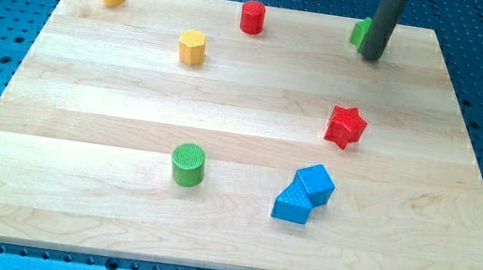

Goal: Place the green circle at the center left of the board

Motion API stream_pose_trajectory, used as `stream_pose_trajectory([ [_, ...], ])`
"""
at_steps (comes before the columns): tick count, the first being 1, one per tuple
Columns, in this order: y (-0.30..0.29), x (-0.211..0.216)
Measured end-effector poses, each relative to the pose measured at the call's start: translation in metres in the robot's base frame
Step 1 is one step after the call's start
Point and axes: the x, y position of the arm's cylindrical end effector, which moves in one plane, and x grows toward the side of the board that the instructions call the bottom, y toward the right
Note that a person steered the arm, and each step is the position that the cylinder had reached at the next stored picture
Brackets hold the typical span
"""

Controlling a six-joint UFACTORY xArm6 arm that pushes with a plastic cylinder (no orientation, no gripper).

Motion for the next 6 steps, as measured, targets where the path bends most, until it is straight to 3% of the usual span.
stream_pose_trajectory([
  [2,-0.034,0.0],
  [6,-0.043,-0.002],
])
